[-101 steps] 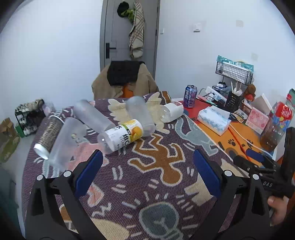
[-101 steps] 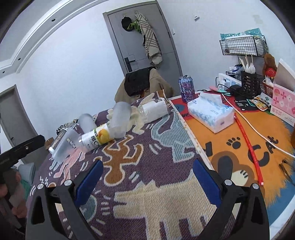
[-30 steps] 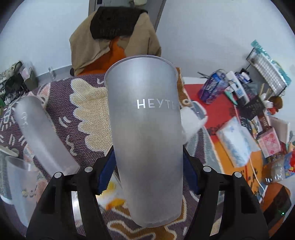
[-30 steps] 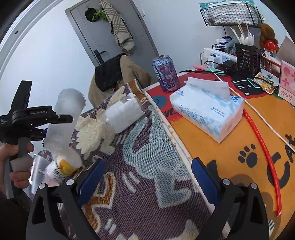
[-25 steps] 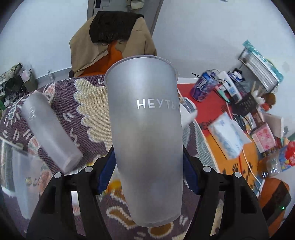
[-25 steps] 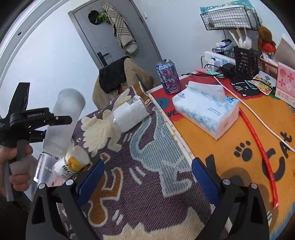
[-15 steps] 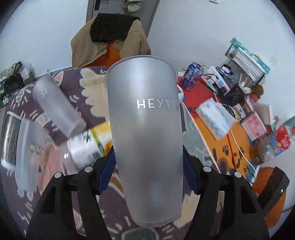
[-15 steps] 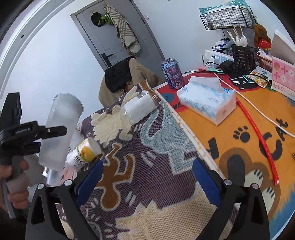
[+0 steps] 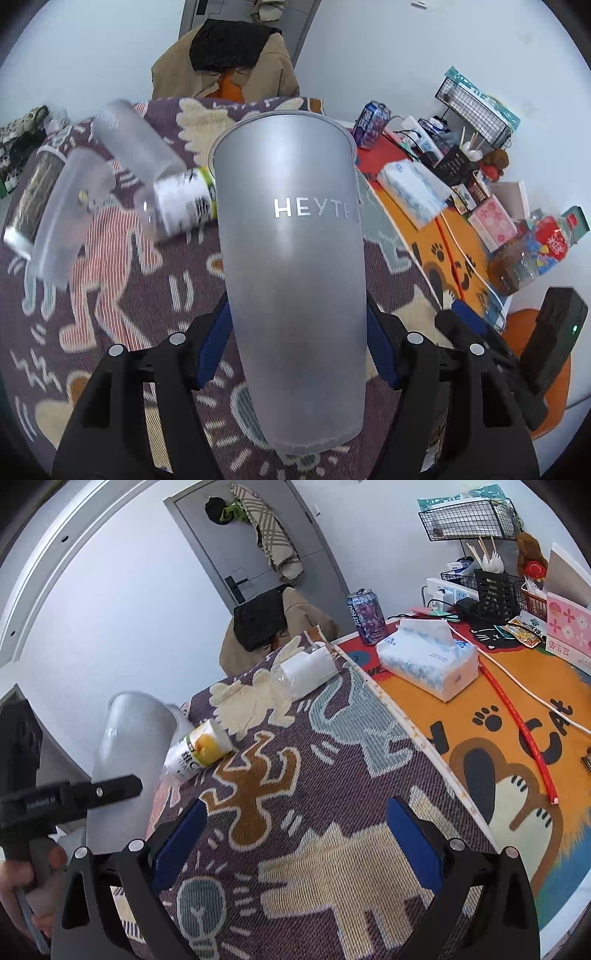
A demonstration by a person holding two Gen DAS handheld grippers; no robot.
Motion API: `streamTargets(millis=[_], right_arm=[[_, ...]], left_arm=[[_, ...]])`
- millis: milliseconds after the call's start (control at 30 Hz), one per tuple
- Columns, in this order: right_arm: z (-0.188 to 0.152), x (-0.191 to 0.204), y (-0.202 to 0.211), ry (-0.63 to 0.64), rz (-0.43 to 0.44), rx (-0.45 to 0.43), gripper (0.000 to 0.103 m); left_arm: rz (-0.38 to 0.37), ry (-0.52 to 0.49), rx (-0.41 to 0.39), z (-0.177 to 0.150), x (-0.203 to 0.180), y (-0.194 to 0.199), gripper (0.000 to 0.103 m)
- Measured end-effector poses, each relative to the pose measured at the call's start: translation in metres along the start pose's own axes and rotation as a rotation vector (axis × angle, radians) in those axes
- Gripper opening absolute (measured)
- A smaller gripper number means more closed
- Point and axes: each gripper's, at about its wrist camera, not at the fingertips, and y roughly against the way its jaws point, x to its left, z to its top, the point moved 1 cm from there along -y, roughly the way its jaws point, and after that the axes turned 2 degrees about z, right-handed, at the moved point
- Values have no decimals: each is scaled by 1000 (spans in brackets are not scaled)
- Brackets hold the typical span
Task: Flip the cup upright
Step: 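Lift the cup with the left gripper and rotate it rim-up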
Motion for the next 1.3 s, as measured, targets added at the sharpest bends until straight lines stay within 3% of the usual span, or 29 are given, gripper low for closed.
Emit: streamTargets(millis=[500, 600, 667, 733, 933, 1300], right_arm=[[-29, -7, -7, -11, 48, 107, 95], [-33, -5, -16, -24, 67, 142, 95], [-34, -1, -23, -29, 97, 172, 95], [-33, 1, -26, -32, 122, 191, 95], [-21, 16, -44, -76, 247, 270, 95], [-16, 67, -83, -35, 342, 426, 95]], left_arm=[[-37, 82, 119, -69, 12, -44, 68], [-21, 111, 159, -72, 22, -54, 77], [-37, 126, 140, -72, 28, -48, 93], [-45, 140, 110, -72, 35, -38, 97], [-43, 182, 69, -72, 57, -17, 97], [-2, 282, -64, -83, 104, 25, 97]])
